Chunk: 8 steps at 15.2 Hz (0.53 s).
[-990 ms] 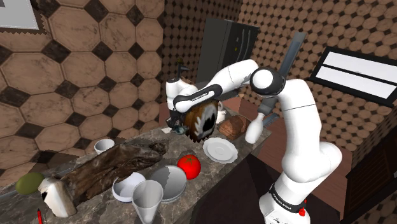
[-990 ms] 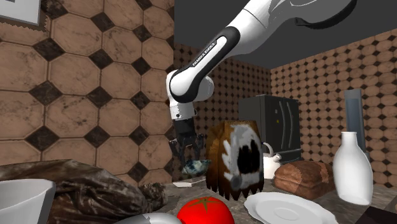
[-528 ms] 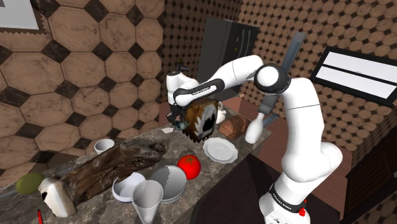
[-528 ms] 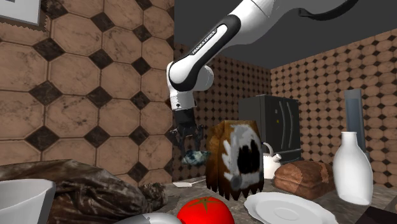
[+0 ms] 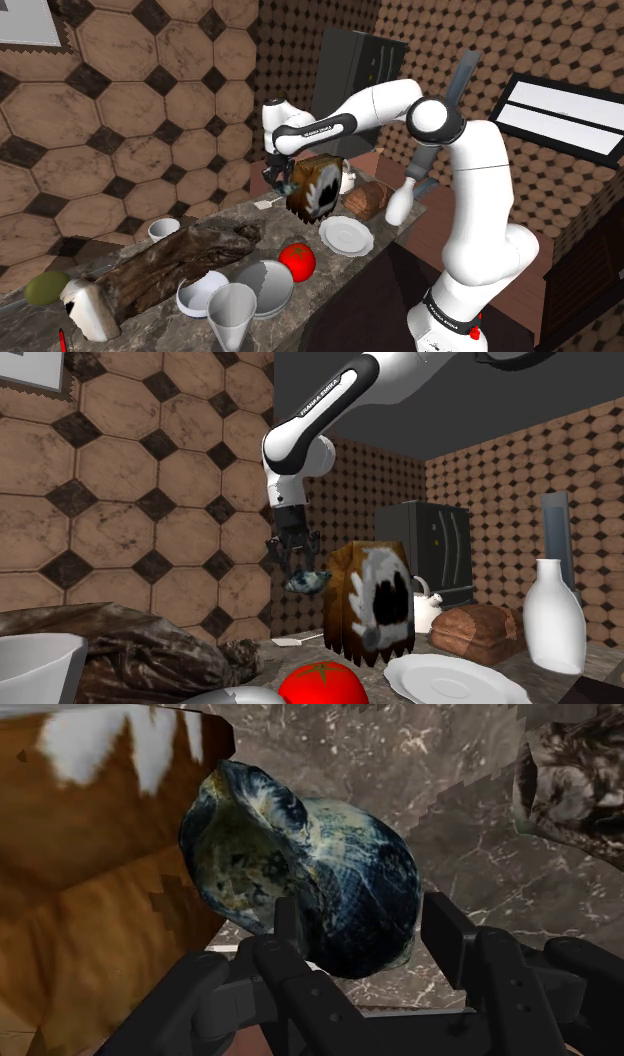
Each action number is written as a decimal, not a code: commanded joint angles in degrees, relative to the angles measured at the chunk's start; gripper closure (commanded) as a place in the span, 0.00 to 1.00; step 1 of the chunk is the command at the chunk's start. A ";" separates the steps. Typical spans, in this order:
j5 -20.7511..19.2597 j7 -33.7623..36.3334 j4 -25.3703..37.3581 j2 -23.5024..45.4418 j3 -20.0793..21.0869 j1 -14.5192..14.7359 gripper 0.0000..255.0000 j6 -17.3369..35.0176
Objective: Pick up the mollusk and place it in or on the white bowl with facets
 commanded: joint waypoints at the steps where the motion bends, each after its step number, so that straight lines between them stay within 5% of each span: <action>1: 0.39 -0.24 0.27 -0.56 0.28 -0.05 1.00 -0.75; 8: 3.07 6.76 -12.76 -9.30 4.19 0.39 1.00 2.52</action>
